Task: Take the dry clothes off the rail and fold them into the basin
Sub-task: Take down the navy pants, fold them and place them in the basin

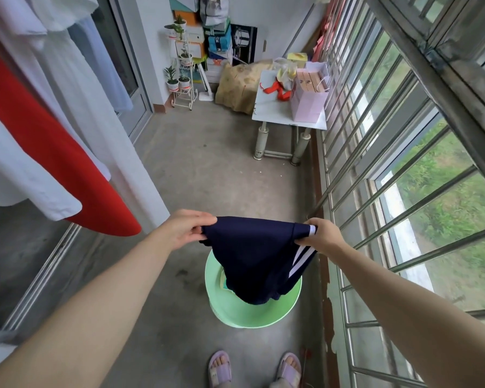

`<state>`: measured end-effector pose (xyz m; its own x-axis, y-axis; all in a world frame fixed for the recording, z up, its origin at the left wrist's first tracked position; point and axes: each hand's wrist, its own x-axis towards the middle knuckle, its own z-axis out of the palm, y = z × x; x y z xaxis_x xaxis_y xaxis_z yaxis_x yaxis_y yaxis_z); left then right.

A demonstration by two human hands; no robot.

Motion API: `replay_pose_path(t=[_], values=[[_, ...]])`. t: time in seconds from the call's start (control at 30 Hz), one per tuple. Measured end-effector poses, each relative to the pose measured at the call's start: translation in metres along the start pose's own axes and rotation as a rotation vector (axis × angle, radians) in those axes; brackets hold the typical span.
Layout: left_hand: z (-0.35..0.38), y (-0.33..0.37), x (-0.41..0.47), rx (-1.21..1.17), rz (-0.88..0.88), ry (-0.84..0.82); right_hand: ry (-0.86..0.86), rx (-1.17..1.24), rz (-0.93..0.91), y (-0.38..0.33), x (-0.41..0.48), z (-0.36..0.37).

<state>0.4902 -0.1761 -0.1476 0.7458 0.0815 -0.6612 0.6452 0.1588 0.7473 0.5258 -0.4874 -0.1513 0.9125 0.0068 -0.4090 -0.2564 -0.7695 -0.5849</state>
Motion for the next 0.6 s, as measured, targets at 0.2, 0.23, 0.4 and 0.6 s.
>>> replay_pose_path(t=[0.2,0.23,0.4,0.6], values=[[0.006,-0.024,0.027,0.565,0.108,0.109,0.019,-0.128,-0.108,0.006,0.013,0.014],[0.007,-0.027,0.035,0.72,0.118,0.127,0.003,-0.132,-0.133,0.008,0.016,0.016],[0.032,-0.041,0.071,1.218,0.131,0.257,-0.206,-0.164,-0.219,0.023,0.047,0.022],[0.043,-0.062,0.11,1.57,0.444,0.243,-0.399,-0.195,-0.368,0.026,0.098,0.023]])
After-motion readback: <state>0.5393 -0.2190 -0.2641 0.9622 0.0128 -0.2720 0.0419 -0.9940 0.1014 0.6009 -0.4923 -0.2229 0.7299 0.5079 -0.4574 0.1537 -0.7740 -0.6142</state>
